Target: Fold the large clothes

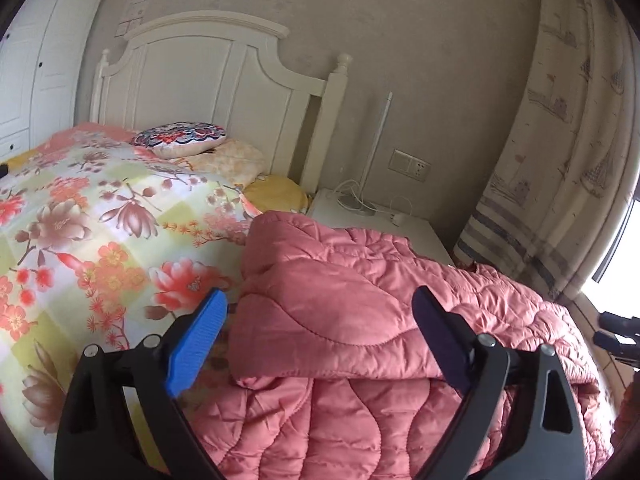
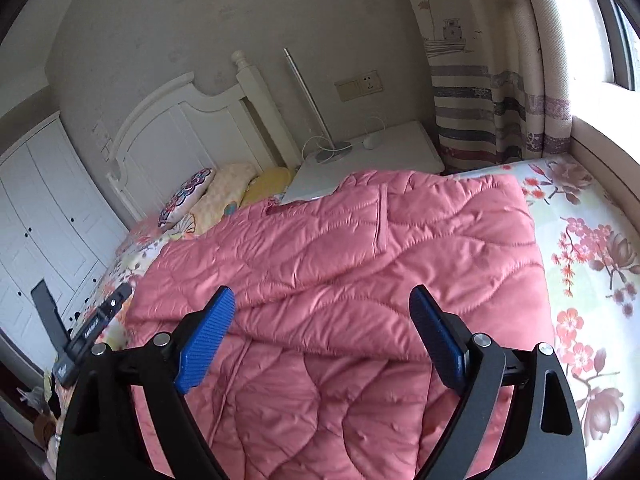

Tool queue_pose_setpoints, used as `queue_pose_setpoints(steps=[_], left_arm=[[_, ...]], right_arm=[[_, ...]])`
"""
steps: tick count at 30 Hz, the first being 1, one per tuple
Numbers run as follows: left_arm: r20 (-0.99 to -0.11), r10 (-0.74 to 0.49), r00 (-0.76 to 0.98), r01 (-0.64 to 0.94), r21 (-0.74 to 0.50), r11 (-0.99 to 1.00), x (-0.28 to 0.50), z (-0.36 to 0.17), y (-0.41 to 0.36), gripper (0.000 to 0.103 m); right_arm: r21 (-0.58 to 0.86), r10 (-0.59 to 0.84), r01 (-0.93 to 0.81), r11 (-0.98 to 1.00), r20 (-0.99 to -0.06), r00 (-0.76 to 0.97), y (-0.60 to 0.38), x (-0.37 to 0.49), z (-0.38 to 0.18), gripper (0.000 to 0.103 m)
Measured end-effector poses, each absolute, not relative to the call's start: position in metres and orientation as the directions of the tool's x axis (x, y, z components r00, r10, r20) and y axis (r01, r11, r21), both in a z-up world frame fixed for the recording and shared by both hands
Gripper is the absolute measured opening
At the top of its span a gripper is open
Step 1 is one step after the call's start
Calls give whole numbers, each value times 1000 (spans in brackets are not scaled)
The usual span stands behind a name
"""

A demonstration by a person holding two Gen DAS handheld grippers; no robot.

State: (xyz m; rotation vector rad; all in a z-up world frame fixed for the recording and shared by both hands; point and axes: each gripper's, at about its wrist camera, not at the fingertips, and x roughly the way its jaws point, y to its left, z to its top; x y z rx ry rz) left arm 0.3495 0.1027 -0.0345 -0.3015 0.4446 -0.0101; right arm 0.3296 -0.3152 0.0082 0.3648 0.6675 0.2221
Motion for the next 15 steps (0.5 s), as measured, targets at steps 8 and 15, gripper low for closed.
queue_pose_setpoints(steps=[8, 15], left_arm=[[-422, -30, 906, -155, -397, 905, 352, -40, 131, 97], [-426, 12, 905, -208, -417, 885, 349, -41, 139, 97]], right_arm=[[599, 374, 136, 789, -645, 667, -322, 420, -42, 39], [461, 291, 6, 887, -570, 768, -280, 347, -8, 16]])
